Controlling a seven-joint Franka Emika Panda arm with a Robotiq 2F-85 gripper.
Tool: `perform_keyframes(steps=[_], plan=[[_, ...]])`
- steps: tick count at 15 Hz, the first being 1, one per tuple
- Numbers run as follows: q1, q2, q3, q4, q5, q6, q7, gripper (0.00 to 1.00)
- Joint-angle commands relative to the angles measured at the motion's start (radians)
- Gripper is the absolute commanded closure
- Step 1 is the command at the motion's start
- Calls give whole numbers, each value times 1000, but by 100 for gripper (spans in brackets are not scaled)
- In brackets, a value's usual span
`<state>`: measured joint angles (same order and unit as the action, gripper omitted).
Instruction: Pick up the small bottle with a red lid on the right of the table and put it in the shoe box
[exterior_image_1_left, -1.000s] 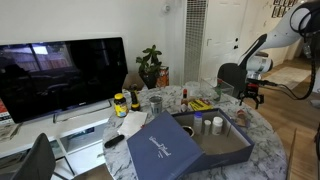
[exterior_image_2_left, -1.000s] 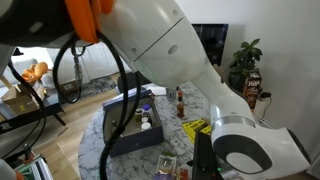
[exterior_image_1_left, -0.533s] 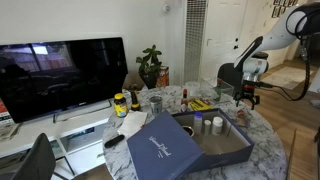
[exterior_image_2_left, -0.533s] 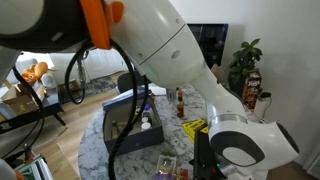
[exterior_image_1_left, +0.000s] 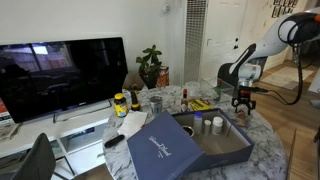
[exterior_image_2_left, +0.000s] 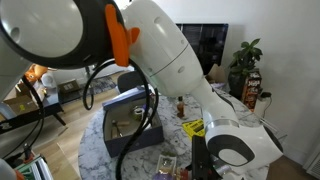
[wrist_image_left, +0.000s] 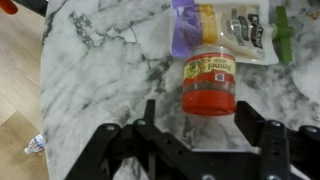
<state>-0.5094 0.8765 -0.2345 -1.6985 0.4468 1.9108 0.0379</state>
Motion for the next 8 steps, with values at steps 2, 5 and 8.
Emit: perform_keyframes(steps=[2, 5, 8], plan=[[-15, 68, 2, 83, -32, -65, 21, 14], [-38, 102, 12, 138, -29, -144, 0, 14], [-70, 144, 21, 211, -6, -234, -3, 15]])
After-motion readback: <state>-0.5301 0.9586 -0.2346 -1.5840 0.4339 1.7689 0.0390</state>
